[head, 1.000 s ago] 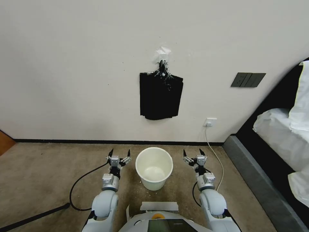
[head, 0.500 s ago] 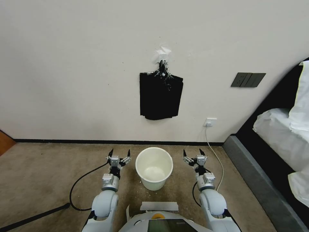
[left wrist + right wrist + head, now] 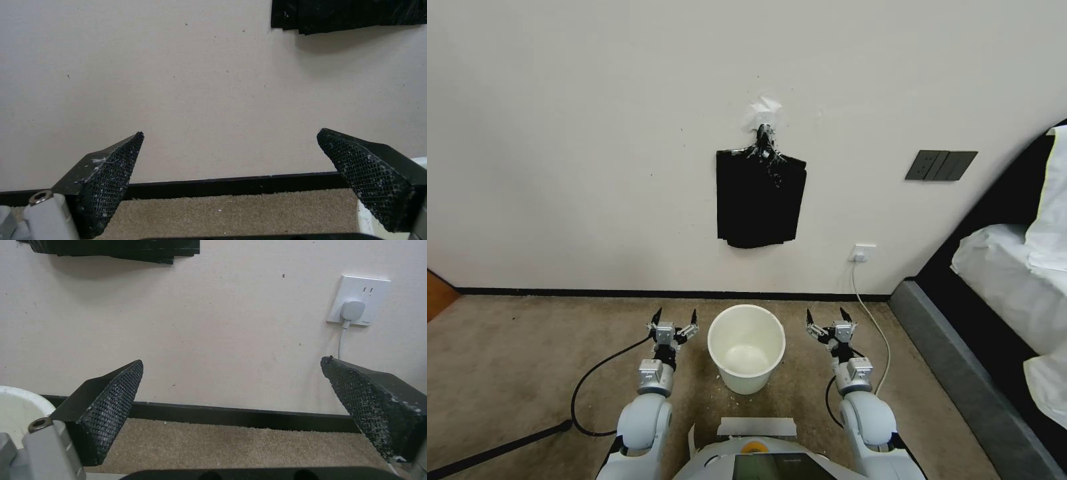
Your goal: Place a trash bag onto the trash bin.
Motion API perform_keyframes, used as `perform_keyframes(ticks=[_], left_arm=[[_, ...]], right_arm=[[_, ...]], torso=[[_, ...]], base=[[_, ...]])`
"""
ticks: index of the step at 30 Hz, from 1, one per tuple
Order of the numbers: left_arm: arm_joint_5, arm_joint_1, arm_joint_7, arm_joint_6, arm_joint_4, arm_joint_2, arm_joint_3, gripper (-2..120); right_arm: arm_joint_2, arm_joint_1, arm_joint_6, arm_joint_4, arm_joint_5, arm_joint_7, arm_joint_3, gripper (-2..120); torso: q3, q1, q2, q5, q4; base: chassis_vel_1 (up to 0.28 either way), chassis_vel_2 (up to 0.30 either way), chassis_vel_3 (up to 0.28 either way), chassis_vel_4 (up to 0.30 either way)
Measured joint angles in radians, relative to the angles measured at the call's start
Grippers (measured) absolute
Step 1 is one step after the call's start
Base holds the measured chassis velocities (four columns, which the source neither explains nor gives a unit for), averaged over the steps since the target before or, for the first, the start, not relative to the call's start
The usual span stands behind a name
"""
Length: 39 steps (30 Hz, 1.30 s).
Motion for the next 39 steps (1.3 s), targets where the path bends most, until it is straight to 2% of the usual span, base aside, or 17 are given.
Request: perform_keyframes(ticks=[1, 2, 5, 6, 8, 10, 19, 23, 27, 28, 31, 33, 34, 36, 38, 39], left_arm=[[0.002, 0.020, -0.016, -0.040, -0.002, -0.003, 0.018, 100], [0.002, 0.020, -0.016, -0.040, -0.002, -0.003, 0.018, 100], [0.012, 0.083, -0.067, -0.167, -0.008, -0.011, 0.073, 100], [0.012, 0.083, -0.067, -0.167, -0.008, -0.011, 0.073, 100], [0.018, 0.118, -0.095, -0.236, -0.012, -0.016, 0.103, 100], [0.009, 0.122, -0.085, -0.260, -0.017, -0.015, 0.130, 100], [-0.003, 0.127, -0.077, -0.263, -0.019, 0.000, 0.130, 100], [-0.007, 0.130, -0.075, -0.263, -0.018, 0.014, 0.121, 100], [-0.018, 0.143, -0.072, -0.263, -0.017, 0.036, 0.104, 100], [-0.018, 0.143, -0.072, -0.263, -0.017, 0.036, 0.104, 100], [-0.025, 0.152, -0.071, -0.265, -0.019, 0.044, 0.084, 100], [-0.025, 0.154, -0.071, -0.265, -0.020, 0.043, 0.080, 100], [-0.026, 0.158, -0.070, -0.265, -0.025, 0.040, 0.074, 100], [-0.026, 0.160, -0.069, -0.265, -0.027, 0.037, 0.071, 100], [-0.026, 0.165, -0.068, -0.265, -0.029, 0.032, 0.063, 100], [-0.026, 0.165, -0.068, -0.265, -0.029, 0.032, 0.063, 100]], right_arm=[[-0.007, -0.043, 0.050, 0.017, 0.003, 0.025, -0.011, 100], [-0.007, -0.043, 0.050, 0.017, 0.003, 0.025, -0.011, 100], [-0.026, -0.125, 0.148, 0.058, 0.029, 0.069, -0.029, 100], [-0.026, -0.125, 0.148, 0.058, 0.029, 0.069, -0.029, 100], [-0.033, -0.129, 0.164, 0.069, 0.050, 0.068, -0.032, 100], [-0.035, -0.127, 0.165, 0.070, 0.059, 0.066, -0.035, 100], [-0.040, -0.119, 0.162, 0.068, 0.071, 0.064, -0.045, 100], [-0.064, -0.096, 0.144, 0.080, 0.137, 0.058, -0.065, 100], [-0.121, -0.014, 0.102, 0.098, 0.299, 0.033, -0.097, 100], [-0.121, -0.014, 0.102, 0.098, 0.299, 0.033, -0.097, 100], [-0.184, 0.092, 0.031, 0.124, 0.484, 0.027, -0.142, 100], [-0.201, 0.118, 0.017, 0.124, 0.512, 0.028, -0.154, 100], [-0.234, 0.174, -0.008, 0.121, 0.569, 0.034, -0.179, 100], [-0.252, 0.214, -0.024, 0.116, 0.612, 0.040, -0.196, 100], [-0.282, 0.336, -0.064, 0.104, 0.760, 0.060, -0.234, 100], [-0.282, 0.336, -0.064, 0.104, 0.760, 0.060, -0.234, 100]], torso=[[0.000, 0.000, 0.000, -0.0003, -0.0001], [0.000, 0.000, 0.000, -0.0003, -0.0001], [0.000, 0.000, 0.000, -0.0001, -0.0008], [0.000, 0.000, 0.000, -0.0001, -0.0008], [0.000, 0.000, 0.000, -0.0005, 0.0004], [0.000, 0.000, 0.000, -0.0001, 0.0000], [0.000, 0.000, 0.000, -0.0002, -0.0002], [0.000, 0.000, 0.000, -0.0002, -0.0003], [0.000, 0.000, 0.000, -0.0002, -0.0001], [0.000, 0.000, 0.000, -0.0002, -0.0001], [0.000, 0.000, 0.000, -0.0003, 0.0001], [0.000, 0.000, 0.000, -0.0001, 0.0000], [0.000, 0.000, 0.000, -0.0001, -0.0003], [0.000, 0.000, 0.000, -0.0002, -0.0003], [0.000, 0.000, 0.000, -0.0002, -0.0002], [0.000, 0.000, 0.000, -0.0002, -0.0002]], base=[[0.000, 0.000, 0.000, 0.000], [0.000, 0.000, 0.000, 0.000], [0.000, 0.000, 0.000, 0.000], [0.000, 0.000, 0.000, 0.000], [0.000, 0.000, 0.000, 0.000], [0.000, 0.000, 0.000, 0.000], [0.000, 0.000, 0.000, 0.000], [0.000, 0.000, 0.000, 0.000], [0.000, 0.000, 0.000, 0.000], [0.000, 0.000, 0.000, 0.000], [0.000, 0.000, 0.000, 0.000], [0.000, 0.000, 0.000, 0.000], [0.000, 0.000, 0.000, 0.000], [0.000, 0.000, 0.000, 0.000], [0.000, 0.000, 0.000, 0.000], [0.000, 0.000, 0.000, 0.000]])
